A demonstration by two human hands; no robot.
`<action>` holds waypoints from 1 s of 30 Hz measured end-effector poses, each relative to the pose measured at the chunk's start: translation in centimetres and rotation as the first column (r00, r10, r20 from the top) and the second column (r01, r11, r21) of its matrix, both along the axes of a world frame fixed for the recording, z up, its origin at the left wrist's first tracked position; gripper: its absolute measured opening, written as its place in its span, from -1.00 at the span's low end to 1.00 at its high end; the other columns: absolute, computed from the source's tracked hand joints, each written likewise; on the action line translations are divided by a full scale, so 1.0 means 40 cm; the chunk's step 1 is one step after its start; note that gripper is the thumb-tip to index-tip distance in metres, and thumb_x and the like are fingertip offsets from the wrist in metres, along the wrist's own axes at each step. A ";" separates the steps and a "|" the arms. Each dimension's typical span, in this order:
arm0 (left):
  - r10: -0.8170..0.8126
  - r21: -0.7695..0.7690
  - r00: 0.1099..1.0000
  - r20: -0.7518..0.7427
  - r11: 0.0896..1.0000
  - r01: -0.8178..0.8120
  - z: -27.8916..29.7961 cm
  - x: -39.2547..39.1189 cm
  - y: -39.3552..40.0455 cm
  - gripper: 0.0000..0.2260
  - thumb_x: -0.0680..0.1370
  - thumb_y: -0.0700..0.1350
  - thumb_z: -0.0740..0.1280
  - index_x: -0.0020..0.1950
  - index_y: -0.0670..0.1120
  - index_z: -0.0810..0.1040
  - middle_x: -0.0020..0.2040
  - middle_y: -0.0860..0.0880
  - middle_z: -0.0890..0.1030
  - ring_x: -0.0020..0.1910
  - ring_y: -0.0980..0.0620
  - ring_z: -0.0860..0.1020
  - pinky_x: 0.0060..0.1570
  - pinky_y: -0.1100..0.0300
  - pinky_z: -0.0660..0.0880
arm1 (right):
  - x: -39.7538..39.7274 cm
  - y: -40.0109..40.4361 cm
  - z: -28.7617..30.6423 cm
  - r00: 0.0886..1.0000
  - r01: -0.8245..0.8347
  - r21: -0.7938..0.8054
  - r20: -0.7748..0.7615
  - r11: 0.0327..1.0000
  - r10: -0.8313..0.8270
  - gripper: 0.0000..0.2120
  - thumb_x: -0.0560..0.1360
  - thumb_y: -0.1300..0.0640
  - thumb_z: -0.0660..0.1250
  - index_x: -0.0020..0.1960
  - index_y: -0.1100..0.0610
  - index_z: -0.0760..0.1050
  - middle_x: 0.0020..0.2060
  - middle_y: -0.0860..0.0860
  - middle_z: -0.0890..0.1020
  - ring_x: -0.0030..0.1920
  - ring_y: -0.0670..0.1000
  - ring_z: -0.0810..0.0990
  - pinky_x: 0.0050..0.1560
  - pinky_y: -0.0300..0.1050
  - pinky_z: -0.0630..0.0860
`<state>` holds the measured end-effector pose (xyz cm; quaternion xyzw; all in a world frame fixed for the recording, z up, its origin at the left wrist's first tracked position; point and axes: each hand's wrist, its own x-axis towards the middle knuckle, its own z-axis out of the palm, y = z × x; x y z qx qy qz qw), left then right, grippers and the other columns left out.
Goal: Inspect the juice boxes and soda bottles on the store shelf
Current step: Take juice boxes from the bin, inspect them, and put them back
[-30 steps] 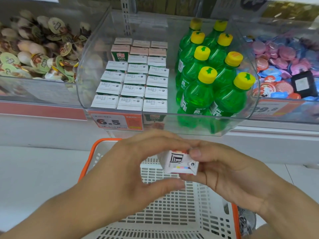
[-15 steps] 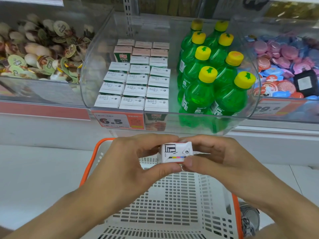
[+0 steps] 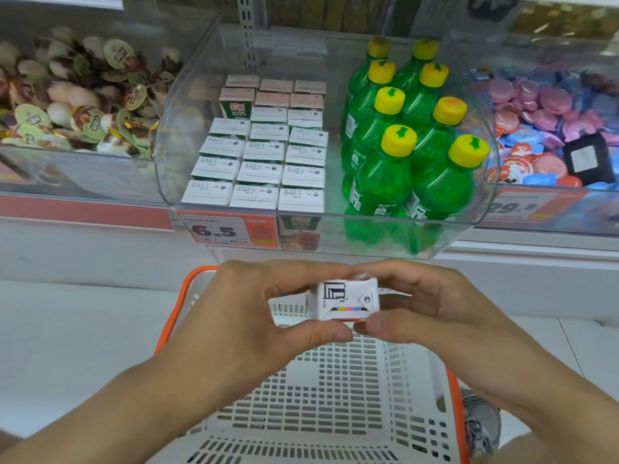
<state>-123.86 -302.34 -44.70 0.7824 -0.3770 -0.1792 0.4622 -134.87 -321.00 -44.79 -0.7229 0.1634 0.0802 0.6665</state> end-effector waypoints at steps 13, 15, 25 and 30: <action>-0.012 -0.474 0.759 -0.651 0.788 -0.393 0.004 0.028 -0.004 -0.65 0.40 -0.02 0.53 0.06 -0.20 0.60 -0.03 -0.22 0.68 -0.07 -0.14 0.66 -0.10 -0.10 0.62 | 0.031 0.012 -0.031 0.951 0.028 0.330 0.281 0.944 -0.127 -0.45 0.28 -0.01 0.63 0.21 0.12 0.57 0.09 0.12 0.69 0.00 0.12 0.67 -0.05 0.03 0.65; -0.016 -0.468 0.752 -0.659 0.792 -0.393 0.014 0.033 -0.005 -0.79 0.46 -0.06 0.44 0.00 -0.16 0.59 -0.02 -0.25 0.66 -0.03 -0.17 0.65 -0.09 -0.10 0.62 | 0.044 0.029 -0.026 0.921 0.036 0.403 0.341 0.914 -0.187 -0.52 0.30 0.03 0.61 0.15 0.17 0.60 0.05 0.17 0.69 -0.02 0.16 0.69 -0.11 0.05 0.65; 0.262 0.056 0.802 0.537 0.937 -0.344 0.029 0.238 0.086 -0.28 0.38 0.08 0.52 0.43 -0.14 0.36 0.39 -0.17 0.32 0.39 -0.12 0.32 0.37 0.18 0.27 | 0.221 0.107 0.037 0.568 0.530 0.190 0.645 0.827 -0.512 -0.71 0.44 0.35 0.49 0.12 0.21 0.54 0.02 0.08 0.67 0.02 -0.09 0.66 0.07 -0.20 0.59; 0.263 0.095 0.809 0.526 0.927 -0.363 0.014 0.263 0.089 -0.11 0.31 0.07 0.59 0.51 -0.16 0.24 0.46 -0.17 0.24 0.37 -0.12 0.35 0.30 0.03 0.40 | 0.470 0.073 0.021 0.600 0.599 -0.089 0.708 0.796 -0.373 -0.70 0.42 0.27 0.51 0.13 0.22 0.58 -0.02 0.03 0.68 -0.07 -0.09 0.65 -0.03 -0.24 0.59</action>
